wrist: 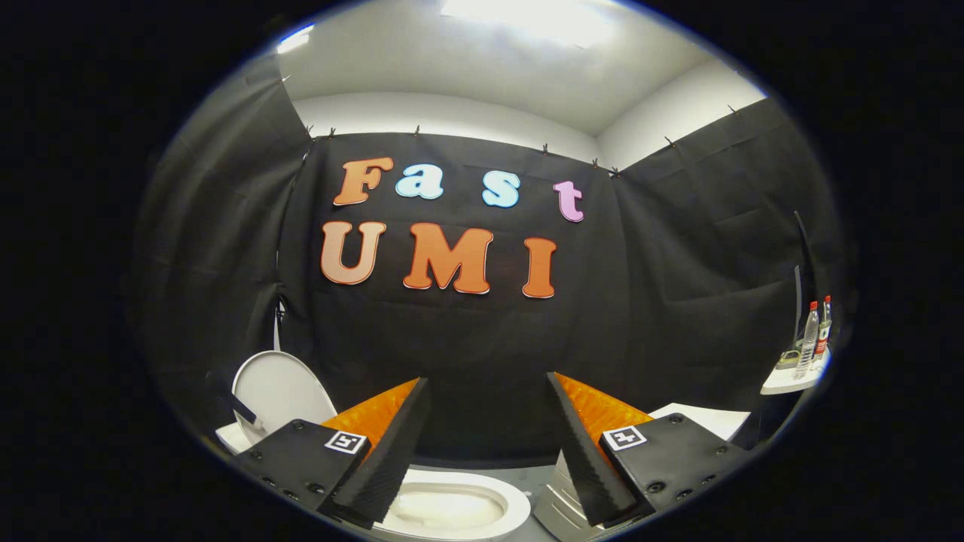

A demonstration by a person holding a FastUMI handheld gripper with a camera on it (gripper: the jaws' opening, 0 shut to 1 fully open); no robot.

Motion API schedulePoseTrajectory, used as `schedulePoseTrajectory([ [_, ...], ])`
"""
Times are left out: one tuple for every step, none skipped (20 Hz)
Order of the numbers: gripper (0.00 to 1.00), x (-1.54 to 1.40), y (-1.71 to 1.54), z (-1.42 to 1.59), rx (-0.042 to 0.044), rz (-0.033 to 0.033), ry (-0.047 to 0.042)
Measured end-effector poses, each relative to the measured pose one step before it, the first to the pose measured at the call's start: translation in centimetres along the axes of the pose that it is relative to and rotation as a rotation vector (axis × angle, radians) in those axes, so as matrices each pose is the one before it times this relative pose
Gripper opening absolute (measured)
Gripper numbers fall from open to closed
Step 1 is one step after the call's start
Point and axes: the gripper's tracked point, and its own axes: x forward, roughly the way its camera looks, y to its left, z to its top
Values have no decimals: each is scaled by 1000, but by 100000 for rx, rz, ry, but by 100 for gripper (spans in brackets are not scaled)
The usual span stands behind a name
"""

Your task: Open the toilet lid.

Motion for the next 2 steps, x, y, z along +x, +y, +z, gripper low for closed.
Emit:
schedulePoseTrajectory([
  [98, 0, -160, 149, 724, 64, -625],
  [98, 12, -32, 111, 708, -53, -232],
])
